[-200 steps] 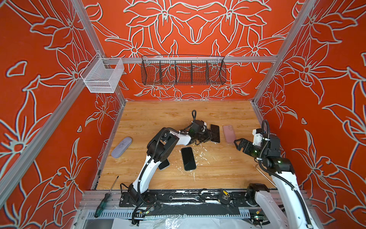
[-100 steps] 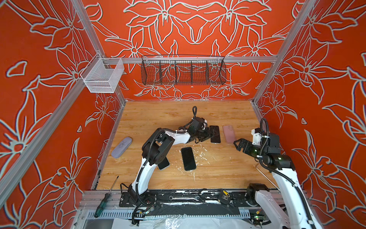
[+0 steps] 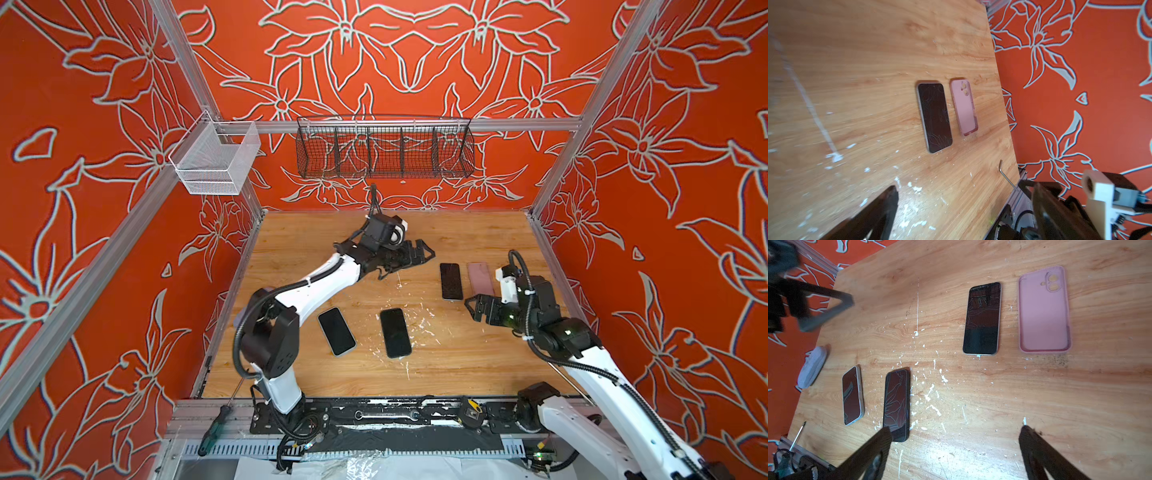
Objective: Take the phone out of the phone case
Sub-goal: 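Lift the open left gripper away while the right gripper moves over the black phone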
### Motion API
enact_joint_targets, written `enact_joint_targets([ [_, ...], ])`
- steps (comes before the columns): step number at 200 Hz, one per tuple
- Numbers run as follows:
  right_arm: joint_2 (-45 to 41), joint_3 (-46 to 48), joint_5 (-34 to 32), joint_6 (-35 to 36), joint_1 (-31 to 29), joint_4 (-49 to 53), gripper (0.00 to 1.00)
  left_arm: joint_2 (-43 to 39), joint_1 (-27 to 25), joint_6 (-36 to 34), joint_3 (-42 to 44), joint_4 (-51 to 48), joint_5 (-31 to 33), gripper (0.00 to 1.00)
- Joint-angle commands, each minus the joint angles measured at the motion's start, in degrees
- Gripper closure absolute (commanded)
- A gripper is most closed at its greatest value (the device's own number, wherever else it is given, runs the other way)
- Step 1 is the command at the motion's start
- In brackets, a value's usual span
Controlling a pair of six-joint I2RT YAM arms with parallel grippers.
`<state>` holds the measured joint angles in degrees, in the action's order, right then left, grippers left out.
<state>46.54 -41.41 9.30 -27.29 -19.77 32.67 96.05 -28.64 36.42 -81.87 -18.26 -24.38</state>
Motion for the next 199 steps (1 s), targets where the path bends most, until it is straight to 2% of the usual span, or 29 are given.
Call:
enact_joint_targets([
  [1,2.79,0.00,-7.04,-1.63,-3.13,-4.36,0.02,-3.70,5.15,-6.96,-0.89,-13.64,3.45,0.03],
  [32,8.32,-2.37,-11.96,-1.69,-9.14,-5.97,0.02,-3.40,13.64,-9.19,-2.62,-18.44,0.35,0.03],
  [59,15.63,-7.52,-16.53,-3.33,-15.50,-3.47,0.02,-2.59,18.45,-13.56,-5.48,-23.08,2.06,0.03],
  [91,23.43,-12.62,-21.79,-5.26,-24.65,-3.36,0.02,-4.66,23.73,-13.44,-2.94,-22.70,0.84,0.03],
  [118,29.77,-15.02,-21.26,-7.89,-28.91,-5.83,0.02,-5.27,27.61,-12.49,-1.98,-22.86,1.24,0.03],
  [137,34.45,-16.61,-21.86,-10.26,-31.78,-7.00,0.02,-5.92,29.17,-11.70,-1.07,-22.00,0.04,0.03],
  [162,40.33,-18.81,-20.83,-13.45,-35.13,-8.34,0.02,-5.82,29.93,-12.14,-1.10,-22.78,1.71,0.03],
  [179,43.77,-21.07,-21.78,-14.23,-37.74,-7.91,0.02,-5.55,31.26,-11.51,-1.17,-22.57,-1.01,0.03],
  [199,46.67,-23.10,-22.74,-15.49,-39.74,-7.43,0.02,-5.94,32.22,-11.92,-1.02,-22.67,-0.61,0.03],
])
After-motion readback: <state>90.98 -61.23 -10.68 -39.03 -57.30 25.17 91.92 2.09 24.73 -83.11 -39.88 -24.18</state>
